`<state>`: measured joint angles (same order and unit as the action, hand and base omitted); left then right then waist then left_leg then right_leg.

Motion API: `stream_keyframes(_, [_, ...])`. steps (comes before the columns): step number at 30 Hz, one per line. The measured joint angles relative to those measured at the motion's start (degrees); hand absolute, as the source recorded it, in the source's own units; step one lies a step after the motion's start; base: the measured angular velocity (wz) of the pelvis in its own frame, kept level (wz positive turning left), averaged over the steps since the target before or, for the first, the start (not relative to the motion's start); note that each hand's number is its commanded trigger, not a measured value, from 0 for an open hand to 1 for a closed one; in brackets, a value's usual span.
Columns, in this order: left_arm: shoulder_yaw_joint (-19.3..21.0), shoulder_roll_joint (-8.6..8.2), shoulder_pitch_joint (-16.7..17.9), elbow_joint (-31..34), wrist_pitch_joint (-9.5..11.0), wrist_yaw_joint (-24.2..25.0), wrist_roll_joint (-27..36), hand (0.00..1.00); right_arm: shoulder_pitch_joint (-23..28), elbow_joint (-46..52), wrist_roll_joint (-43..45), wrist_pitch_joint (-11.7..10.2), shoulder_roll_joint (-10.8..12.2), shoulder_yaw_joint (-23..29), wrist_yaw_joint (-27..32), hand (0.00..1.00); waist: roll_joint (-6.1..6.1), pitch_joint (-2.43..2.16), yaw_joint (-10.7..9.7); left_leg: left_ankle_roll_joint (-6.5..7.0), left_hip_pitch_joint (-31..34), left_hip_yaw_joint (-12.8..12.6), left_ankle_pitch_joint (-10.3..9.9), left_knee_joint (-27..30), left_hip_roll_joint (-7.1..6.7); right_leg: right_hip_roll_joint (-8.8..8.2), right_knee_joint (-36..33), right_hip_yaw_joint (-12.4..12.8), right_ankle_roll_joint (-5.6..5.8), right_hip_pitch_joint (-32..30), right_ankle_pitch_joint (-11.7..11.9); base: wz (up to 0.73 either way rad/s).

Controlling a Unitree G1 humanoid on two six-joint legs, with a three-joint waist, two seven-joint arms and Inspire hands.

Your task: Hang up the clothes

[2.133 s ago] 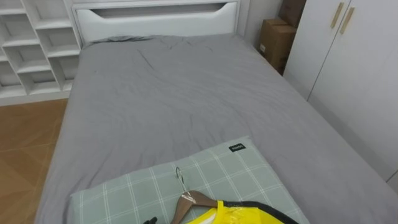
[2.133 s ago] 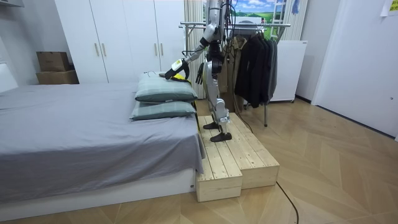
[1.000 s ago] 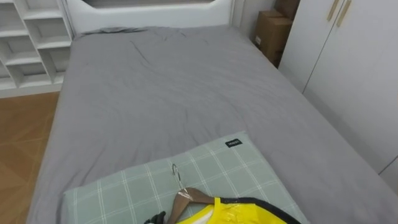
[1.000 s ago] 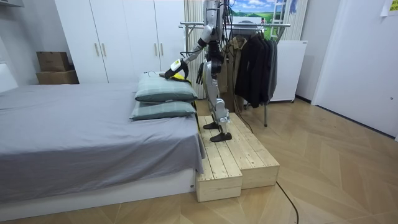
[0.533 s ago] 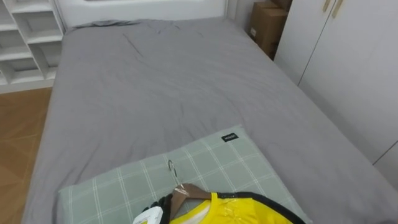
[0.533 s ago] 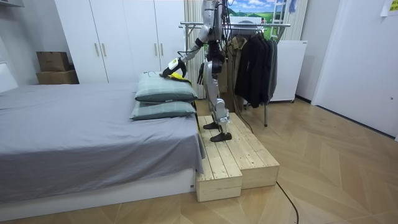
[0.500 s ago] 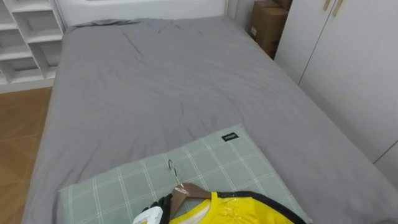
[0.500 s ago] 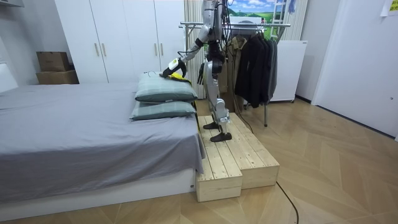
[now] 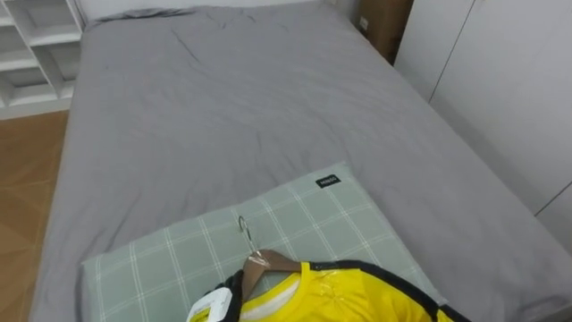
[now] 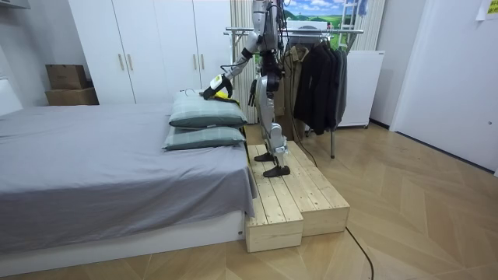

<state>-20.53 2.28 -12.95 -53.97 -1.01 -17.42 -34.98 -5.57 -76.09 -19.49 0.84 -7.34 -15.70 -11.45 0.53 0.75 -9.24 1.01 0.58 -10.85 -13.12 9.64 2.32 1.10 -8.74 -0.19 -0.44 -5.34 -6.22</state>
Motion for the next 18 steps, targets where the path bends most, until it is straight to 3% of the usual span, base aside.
stream_keyframes(8, [0.1,-0.15,-1.1,-5.3,0.2,-1.0,5.7,0.0,-0.5,0.0,0.0,0.6,0.0,0.0,0.0,0.0,0.0,-0.01,0.0,0.0,0.4,-0.4,0.0,0.0,0.04,-0.01,-0.3,-0.1,-0.03,-0.7,0.0,0.0])
stream_keyframes(18, [0.1,-0.08,-1.2,-6.1,0.4,-1.2,6.1,0.0,-1.1,0.0,0.0,1.8,0.1,-0.5,0.1,0.0,-0.47,-0.22,0.3,-0.06,0.6,-0.6,0.1,0.0,0.08,0.02,-0.2,-0.1,-0.04,-0.8,0.0,0.0])
